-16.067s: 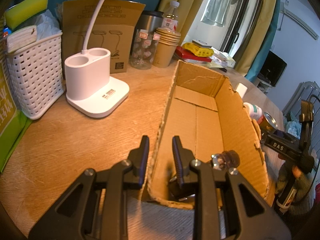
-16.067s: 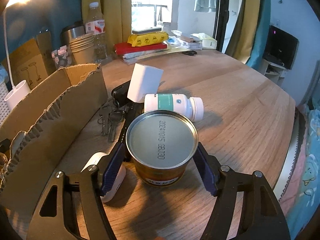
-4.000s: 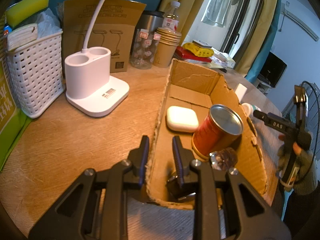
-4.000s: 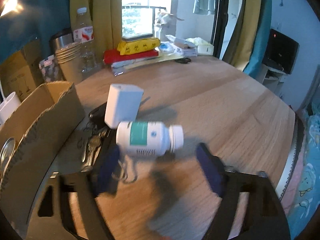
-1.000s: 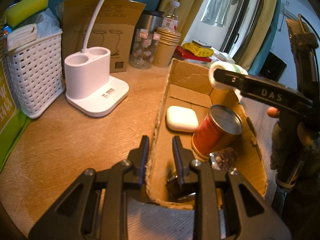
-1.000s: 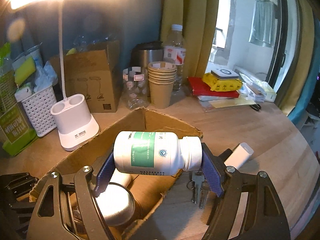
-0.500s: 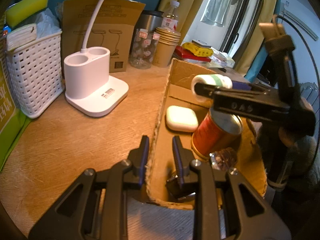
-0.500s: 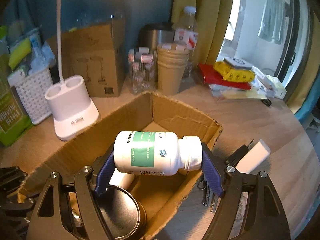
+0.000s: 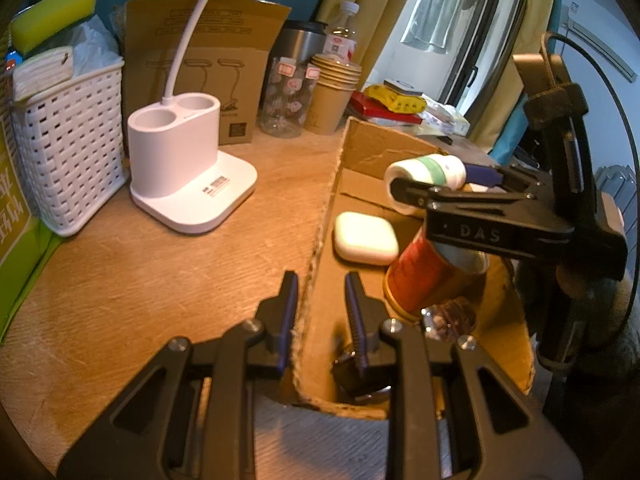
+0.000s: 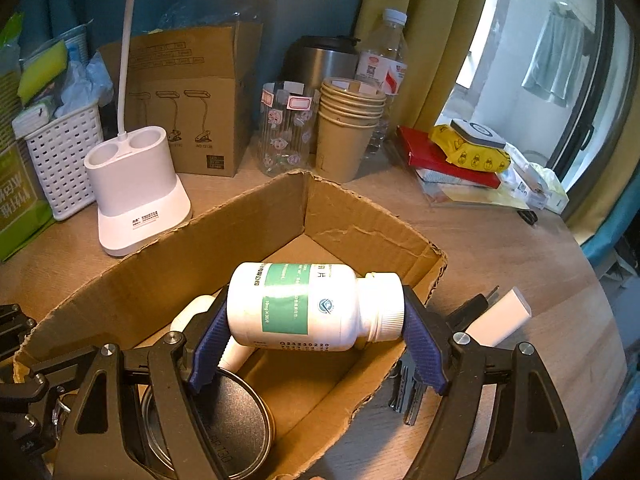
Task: Organize rigid objects
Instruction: 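Lower the pill bottle into the box and open the right tool, then move the right tool to the black flashlight and grasp it, then carry the flashlight over the box and release it with the right tool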
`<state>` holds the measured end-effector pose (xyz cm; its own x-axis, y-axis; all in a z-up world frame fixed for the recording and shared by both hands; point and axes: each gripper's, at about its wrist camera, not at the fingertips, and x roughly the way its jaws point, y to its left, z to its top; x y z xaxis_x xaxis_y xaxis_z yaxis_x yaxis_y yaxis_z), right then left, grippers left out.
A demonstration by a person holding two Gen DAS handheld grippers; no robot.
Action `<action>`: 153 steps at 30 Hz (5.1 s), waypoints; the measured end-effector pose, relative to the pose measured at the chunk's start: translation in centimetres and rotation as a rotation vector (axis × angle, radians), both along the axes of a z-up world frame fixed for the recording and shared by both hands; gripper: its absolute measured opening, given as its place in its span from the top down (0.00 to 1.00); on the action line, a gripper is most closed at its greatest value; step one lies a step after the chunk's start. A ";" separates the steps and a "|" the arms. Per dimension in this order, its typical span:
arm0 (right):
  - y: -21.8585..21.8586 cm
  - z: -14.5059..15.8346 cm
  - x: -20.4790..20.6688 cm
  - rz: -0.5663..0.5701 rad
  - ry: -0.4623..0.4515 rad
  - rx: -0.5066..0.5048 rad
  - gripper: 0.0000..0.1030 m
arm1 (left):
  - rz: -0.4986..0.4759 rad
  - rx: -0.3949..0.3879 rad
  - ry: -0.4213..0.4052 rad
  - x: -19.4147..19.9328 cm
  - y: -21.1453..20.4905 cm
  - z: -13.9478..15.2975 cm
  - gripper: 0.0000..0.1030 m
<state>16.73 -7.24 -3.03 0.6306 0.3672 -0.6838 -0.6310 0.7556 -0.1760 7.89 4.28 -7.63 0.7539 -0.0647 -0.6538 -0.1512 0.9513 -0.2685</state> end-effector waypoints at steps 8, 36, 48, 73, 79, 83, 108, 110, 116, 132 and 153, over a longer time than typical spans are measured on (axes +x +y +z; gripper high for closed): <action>-0.3 0.3 -0.5 0.009 0.002 0.018 0.19 | 0.001 0.000 -0.001 0.1 0.0 0.0 0.75; -8.9 4.5 -2.2 -0.223 -0.095 0.209 0.17 | 0.000 0.000 0.000 0.1 0.0 0.0 0.75; -12.3 2.7 -0.9 -0.328 -0.075 0.211 0.17 | 0.001 0.000 -0.001 0.0 0.0 0.0 0.74; -12.2 -3.1 1.1 -0.329 0.072 0.100 0.55 | 0.000 0.000 -0.001 0.0 0.1 0.0 0.74; -12.0 -3.6 1.4 -0.325 0.085 0.075 0.57 | 0.000 0.000 -0.001 -0.1 0.1 0.0 0.74; -12.3 -3.9 2.1 -0.324 0.122 0.086 0.61 | 0.000 0.000 -0.001 0.0 0.1 0.0 0.74; -13.6 -2.7 0.3 -0.252 0.165 0.205 0.78 | 0.000 -0.001 -0.001 -0.1 0.1 0.0 0.74; -13.8 -2.2 0.0 -0.245 0.160 0.225 0.78 | 0.000 -0.001 -0.001 -0.1 0.1 0.0 0.74; -13.9 -0.6 -1.2 -0.233 0.131 0.248 0.78 | 0.000 -0.001 -0.001 -0.1 0.1 0.0 0.74; -10.9 3.3 -3.9 -0.142 0.045 0.268 0.78 | 0.002 -0.004 -0.001 0.0 0.2 0.0 0.74; -6.8 3.5 -3.8 -0.088 0.057 0.264 0.78 | 0.001 -0.003 -0.001 0.0 0.1 0.0 0.74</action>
<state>12.98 -14.04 0.45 0.6310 0.4834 -0.6068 -0.5645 0.8226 0.0682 7.84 4.42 -7.66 0.7548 -0.0659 -0.6526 -0.1521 0.9503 -0.2718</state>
